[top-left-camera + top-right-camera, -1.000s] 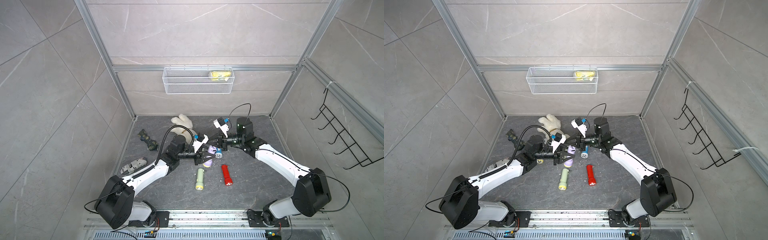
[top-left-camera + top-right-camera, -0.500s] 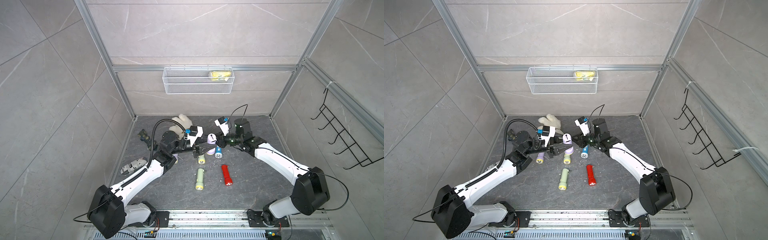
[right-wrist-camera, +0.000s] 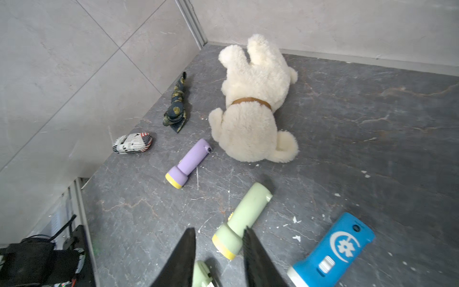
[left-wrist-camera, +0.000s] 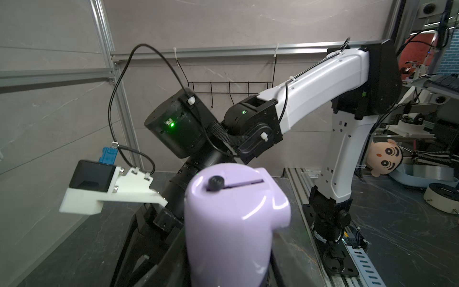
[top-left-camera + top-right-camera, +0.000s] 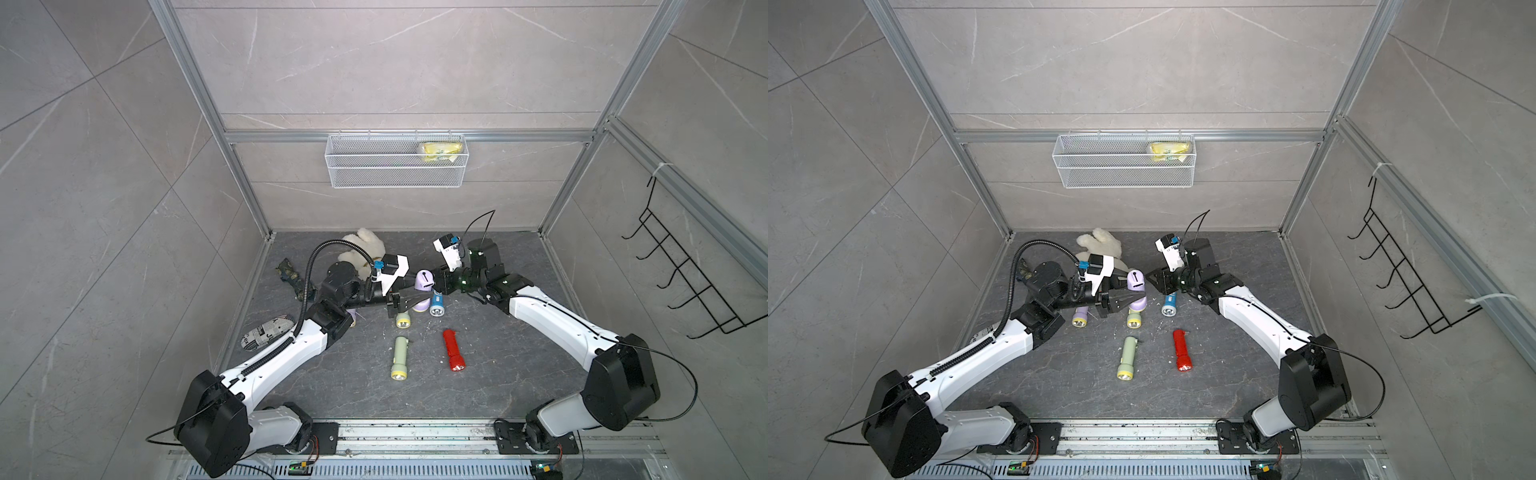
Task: Close the plug at the bottom of the flashlight
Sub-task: Place the flashlight at the center of the board.
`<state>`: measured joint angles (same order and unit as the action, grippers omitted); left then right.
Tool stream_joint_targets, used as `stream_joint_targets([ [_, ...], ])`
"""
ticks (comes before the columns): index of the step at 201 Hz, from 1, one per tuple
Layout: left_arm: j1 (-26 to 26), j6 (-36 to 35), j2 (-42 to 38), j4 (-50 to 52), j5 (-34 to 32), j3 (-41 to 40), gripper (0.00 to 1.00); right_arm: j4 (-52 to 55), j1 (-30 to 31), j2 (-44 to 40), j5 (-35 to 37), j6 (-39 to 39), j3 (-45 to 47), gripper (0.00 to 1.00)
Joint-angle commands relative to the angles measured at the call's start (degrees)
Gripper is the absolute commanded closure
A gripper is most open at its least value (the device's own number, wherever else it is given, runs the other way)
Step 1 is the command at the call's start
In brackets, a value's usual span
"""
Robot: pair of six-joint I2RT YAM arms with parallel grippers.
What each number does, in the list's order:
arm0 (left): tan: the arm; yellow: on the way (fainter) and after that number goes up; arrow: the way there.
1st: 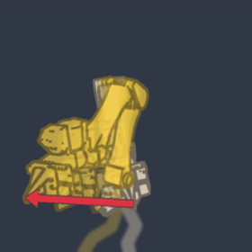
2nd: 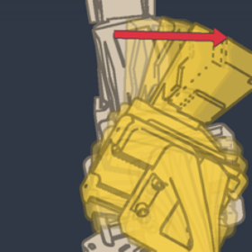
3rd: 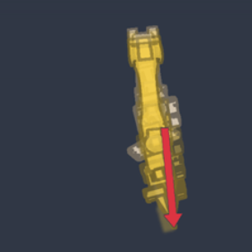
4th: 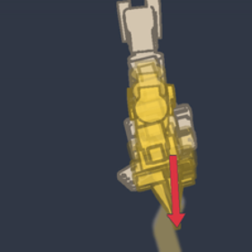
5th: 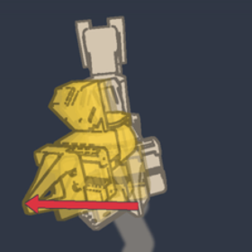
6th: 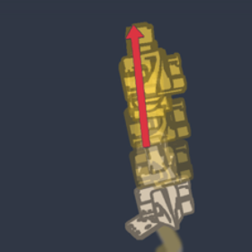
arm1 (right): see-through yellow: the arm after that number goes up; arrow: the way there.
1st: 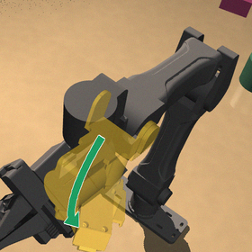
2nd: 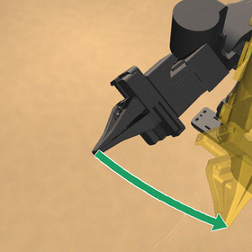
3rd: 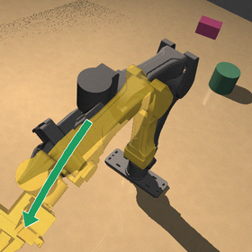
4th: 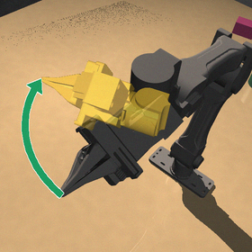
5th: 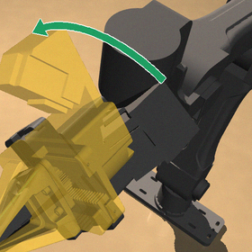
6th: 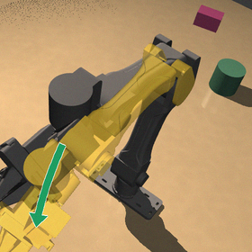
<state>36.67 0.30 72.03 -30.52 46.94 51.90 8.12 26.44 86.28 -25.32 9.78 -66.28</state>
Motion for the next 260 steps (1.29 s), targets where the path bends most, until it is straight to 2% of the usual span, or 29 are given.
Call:
stream_joint_targets([
  [1, -0.18, -6.05, -2.17, 6.48, -6.58, -1.52, 1.0, 2.45, -0.13, -1.95, 7.29, 1.0, 1.3, 0.55],
  [22, -0.27, -5.9, -3.65, 10.09, -12.71, -5.52, 1.0, 3.28, -0.07, -2.17, 10.18, 1.09, 1.9, 0.42],
  [40, -0.44, -3.05, -5.29, 14.16, -19.73, -8.47, 1.0, 3.68, -0.14, -2.42, 12.43, 1.6, 2.53, 0.32],
  [57, -0.8, 1.83, -7.24, 22.76, -28.5, -9.02, 1.0, 4.34, -0.17, -2.43, 15.13, 2.21, 2.65, 0.15],
  [63, -0.85, 4.25, -7.94, 25.79, -31.69, -9.17, 1.0, 4.6, -0.16, -2.39, 15.96, 2.42, 2.65, 0.12],
  [67, -0.89, 5.65, -8.4, 27.63, -33.48, -9.42, 1.0, 4.78, -0.19, -2.43, 16.7, 2.65, 2.6, 0.02],
  [69, -0.89, 6.2, -8.75, 28.55, -34.04, -9.48, 1.0, 4.84, -0.16, -2.48, 16.99, 2.75, 2.62, 0.01],
  [90, -0.88, 13.28, -11.12, 39.86, -41.4, -9.58, 1.0, 4.14, -0.36, -3.17, 20.36, 3.68, 3.34, 0.0],
  [114, -0.89, 18.1, -13.57, 52.39, -48.95, -9.05, 1.0, 3.29, -1.1, -3.98, 22.79, 5.05, 4.13, 0.0],
  [150, -0.89, 22.35, -13.44, 62.58, -52.98, -9.48, 1.0, 3.22, -3.55, -4.93, 23.01, 6.13, 4.76, 0.0],
  [177, -0.94, 23.96, -10.55, 62.76, -53.35, -11.32, 1.0, 2.88, -5.13, -5.51, 19.23, 6.13, 5.29, 0.0],
  [220, -1.4, 26.01, -1.2, 60.99, -51.11, -11.04, 1.0, 3.3, -5.64, -5.26, 19.01, 6.09, 5.55, 0.0],
  [260, -2.13, 25.72, 1.62, 55.61, -49.93, -13.07, 1.0, 3.16, -5.78, -4.85, 17.94, 5.6, 5.55, 0.0],
])
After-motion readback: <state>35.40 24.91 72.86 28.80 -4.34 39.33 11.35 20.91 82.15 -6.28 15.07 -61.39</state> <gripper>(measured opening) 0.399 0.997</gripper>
